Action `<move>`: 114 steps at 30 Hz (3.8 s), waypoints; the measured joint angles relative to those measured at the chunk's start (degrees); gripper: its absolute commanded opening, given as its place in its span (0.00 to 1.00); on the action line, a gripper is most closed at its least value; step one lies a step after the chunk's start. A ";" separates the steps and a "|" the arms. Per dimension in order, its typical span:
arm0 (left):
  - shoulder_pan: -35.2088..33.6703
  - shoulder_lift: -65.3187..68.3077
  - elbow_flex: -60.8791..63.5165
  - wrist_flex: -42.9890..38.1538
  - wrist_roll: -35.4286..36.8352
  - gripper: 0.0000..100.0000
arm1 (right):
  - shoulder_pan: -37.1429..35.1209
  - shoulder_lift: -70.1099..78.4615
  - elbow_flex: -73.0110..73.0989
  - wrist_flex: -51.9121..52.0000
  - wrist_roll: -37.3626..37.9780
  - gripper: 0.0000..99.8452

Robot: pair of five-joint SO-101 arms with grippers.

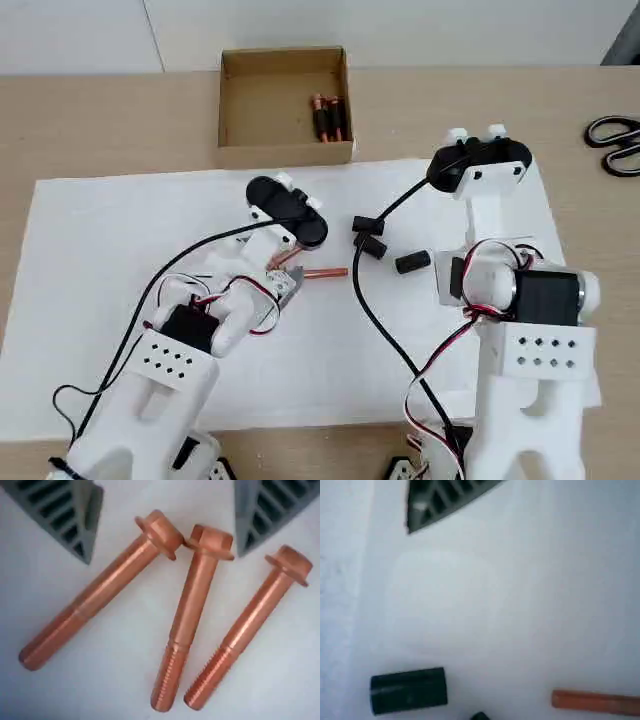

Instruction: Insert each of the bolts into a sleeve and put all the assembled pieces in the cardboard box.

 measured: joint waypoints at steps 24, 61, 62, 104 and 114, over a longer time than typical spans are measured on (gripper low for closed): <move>0.35 0.00 -1.32 0.18 18.29 0.18 | 0.44 0.00 0.09 0.35 0.18 0.19; 0.35 0.00 -1.32 0.18 22.95 0.18 | 0.44 0.00 0.09 1.23 0.18 0.19; 0.35 0.00 -1.32 0.18 22.95 0.18 | 0.44 0.00 0.09 1.23 0.18 0.19; 5.27 0.00 1.49 -6.51 23.30 0.18 | 0.44 0.00 0.09 2.02 0.18 0.19; 1.41 0.00 1.49 -8.09 5.01 0.18 | 0.44 0.00 0.09 3.87 0.18 0.19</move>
